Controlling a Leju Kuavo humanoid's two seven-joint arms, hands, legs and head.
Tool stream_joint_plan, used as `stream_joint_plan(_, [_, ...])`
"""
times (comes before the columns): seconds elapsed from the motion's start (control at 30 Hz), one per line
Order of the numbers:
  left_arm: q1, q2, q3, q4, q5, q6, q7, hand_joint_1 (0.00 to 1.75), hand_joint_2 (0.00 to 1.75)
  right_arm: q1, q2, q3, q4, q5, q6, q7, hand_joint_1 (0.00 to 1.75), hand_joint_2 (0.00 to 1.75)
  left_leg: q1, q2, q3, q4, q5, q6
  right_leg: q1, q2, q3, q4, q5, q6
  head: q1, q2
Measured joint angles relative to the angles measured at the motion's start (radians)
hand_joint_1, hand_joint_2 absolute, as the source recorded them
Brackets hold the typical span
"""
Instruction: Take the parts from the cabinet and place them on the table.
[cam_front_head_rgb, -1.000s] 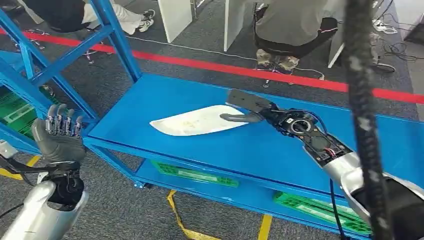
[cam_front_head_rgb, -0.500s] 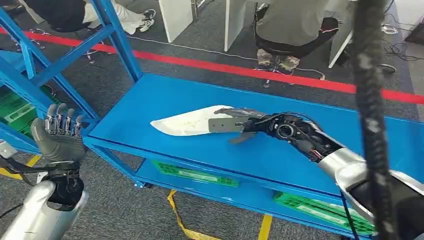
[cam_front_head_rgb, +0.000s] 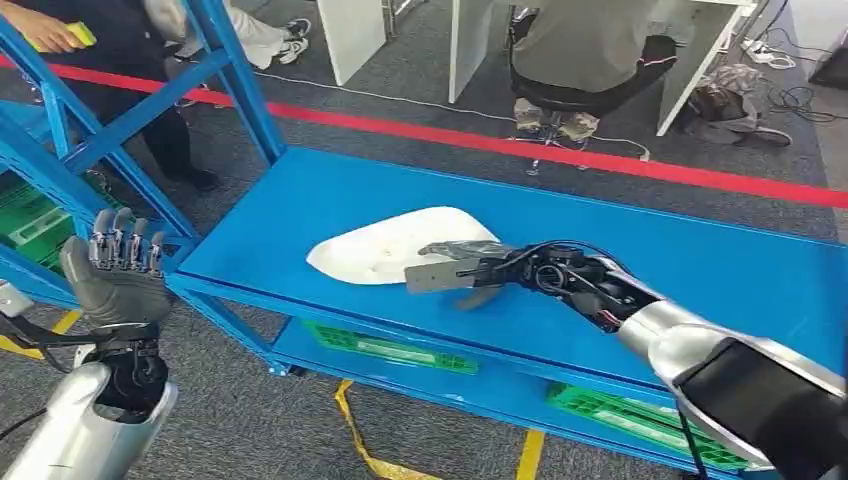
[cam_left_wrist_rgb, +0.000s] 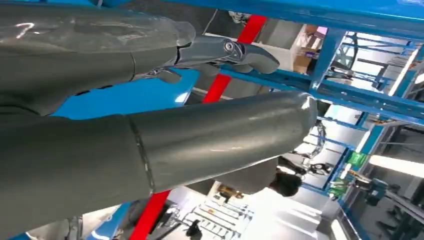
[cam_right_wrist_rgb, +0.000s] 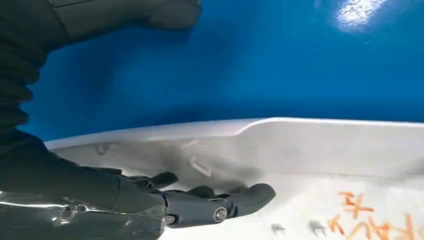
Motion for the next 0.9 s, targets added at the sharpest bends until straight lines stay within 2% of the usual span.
stream_joint_plan(0.37, [0.000,0.000,0.000,0.000,0.000,0.000,0.000,0.00,0.00,-0.019,0.013,0.025,0.047,0.009,-0.007,-0.005,0.00,1.75,0.000,0.000,0.001,0.000,0.000,0.000,0.000,0.000,0.001,0.000,0.000,0.000,0.000,0.000])
stream_joint_plan(0.77, [0.002,0.000,0.000,0.000,0.001,-0.002,-0.008,0.00,0.00,-0.056,0.024,0.047,0.129,0.009,-0.016,-0.056,0.00,1.75,0.000,0.000,0.002,0.000,0.000,0.000,0.000,0.000,0.002,0.000,0.000,0.000,0.000,0.000])
stream_joint_plan(0.8, [0.002,0.000,0.000,0.000,0.001,-0.003,-0.011,0.00,0.00,-0.060,0.024,0.047,0.137,0.009,-0.019,-0.058,0.28,1.75,0.000,0.000,0.003,0.000,0.000,0.000,0.000,0.000,0.003,0.000,0.000,0.000,0.000,0.000])
stream_joint_plan(0.83, [0.002,0.000,0.000,0.000,0.001,-0.003,-0.013,0.00,0.00,-0.063,0.024,0.047,0.147,0.009,-0.027,-0.063,1.75,1.75,0.000,0.000,0.003,0.000,0.000,0.000,0.000,0.000,0.003,0.000,0.000,0.000,0.001,0.000])
stream_joint_plan(0.9, [0.002,0.000,0.000,0.000,0.001,-0.003,-0.017,0.00,0.00,-0.069,0.024,0.047,0.168,0.012,-0.046,-0.072,1.75,1.75,0.000,0.000,0.003,0.001,0.000,0.000,0.000,0.000,0.003,0.000,0.000,0.000,0.000,0.000])
